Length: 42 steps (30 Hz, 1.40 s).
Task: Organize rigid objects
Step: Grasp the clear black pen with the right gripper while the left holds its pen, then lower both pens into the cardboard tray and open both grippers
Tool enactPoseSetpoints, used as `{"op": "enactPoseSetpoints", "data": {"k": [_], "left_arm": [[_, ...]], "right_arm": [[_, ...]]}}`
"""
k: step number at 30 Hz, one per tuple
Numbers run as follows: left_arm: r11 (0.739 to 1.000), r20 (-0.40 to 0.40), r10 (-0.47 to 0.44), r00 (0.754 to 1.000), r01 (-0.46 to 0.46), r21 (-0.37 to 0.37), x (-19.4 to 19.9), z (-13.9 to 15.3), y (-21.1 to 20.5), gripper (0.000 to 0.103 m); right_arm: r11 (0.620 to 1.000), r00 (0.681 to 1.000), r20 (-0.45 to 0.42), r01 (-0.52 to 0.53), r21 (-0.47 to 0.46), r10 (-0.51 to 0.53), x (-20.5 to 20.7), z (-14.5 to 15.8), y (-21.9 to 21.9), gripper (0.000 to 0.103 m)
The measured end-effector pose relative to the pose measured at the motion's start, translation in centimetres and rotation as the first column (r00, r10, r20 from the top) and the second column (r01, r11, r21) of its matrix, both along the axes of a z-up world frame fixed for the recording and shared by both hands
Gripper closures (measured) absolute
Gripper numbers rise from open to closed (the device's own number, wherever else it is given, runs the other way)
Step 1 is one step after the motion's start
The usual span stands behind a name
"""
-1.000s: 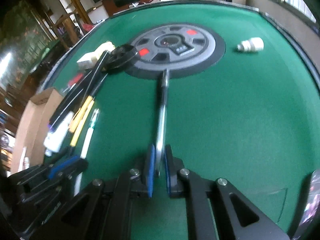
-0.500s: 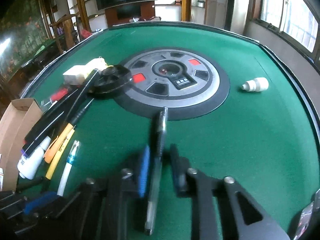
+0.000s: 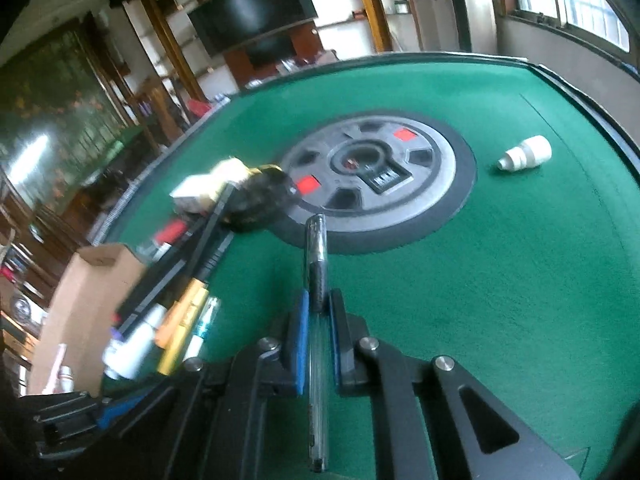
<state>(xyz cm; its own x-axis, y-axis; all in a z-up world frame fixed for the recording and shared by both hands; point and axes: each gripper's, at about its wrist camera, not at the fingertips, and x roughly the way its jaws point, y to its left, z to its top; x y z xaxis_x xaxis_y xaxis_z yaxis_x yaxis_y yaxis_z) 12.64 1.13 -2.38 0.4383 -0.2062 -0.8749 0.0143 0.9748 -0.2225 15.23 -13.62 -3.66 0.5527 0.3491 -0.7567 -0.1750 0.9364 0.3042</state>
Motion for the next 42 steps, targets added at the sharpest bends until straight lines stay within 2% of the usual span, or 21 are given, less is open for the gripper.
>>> {"op": "enactPoseSetpoints", "data": {"k": [4, 7, 13, 22, 28, 33, 42], "left_arm": [[0.998, 0.016, 0.008, 1.0, -0.007, -0.061, -0.9, 2.1, 1.4, 0.096], [0.995, 0.026, 0.02, 0.999, -0.018, -0.094, -2.0, 3.4, 2.9, 0.096], [0.99, 0.071, 0.088, 0.994, -0.08, -0.114, -5.0, 5.6, 6.6, 0.096], [0.976, 0.106, 0.191, 0.976, -0.178, -0.124, -7.6, 7.3, 12.5, 0.096], [0.958, 0.098, 0.272, 0.957, -0.26, -0.119, -8.6, 6.6, 16.3, 0.096], [0.947, 0.079, 0.309, 0.948, -0.299, -0.116, -9.0, 5.5, 18.1, 0.096], [0.935, 0.043, 0.341, 0.939, -0.334, -0.114, -8.0, 3.6, 20.3, 0.096]], "right_arm": [[0.998, 1.0, 0.016, -0.025, 0.065, 0.024, -0.2, 0.4, 0.2, 0.095], [0.997, 0.999, 0.031, -0.045, 0.067, 0.043, -0.6, 0.7, 1.0, 0.095], [0.991, 0.995, 0.034, -0.095, 0.094, 0.092, -1.8, 1.6, 2.4, 0.095], [0.958, 0.97, 0.085, -0.239, 0.157, 0.228, -6.4, 5.8, 8.8, 0.095], [0.928, 0.941, 0.079, -0.337, 0.159, 0.328, -8.0, 6.1, 14.0, 0.095], [0.912, 0.925, 0.056, -0.381, 0.152, 0.377, -8.4, 5.2, 16.7, 0.095], [0.907, 0.918, 0.015, -0.393, 0.151, 0.395, -8.1, 3.9, 18.5, 0.095]]}}
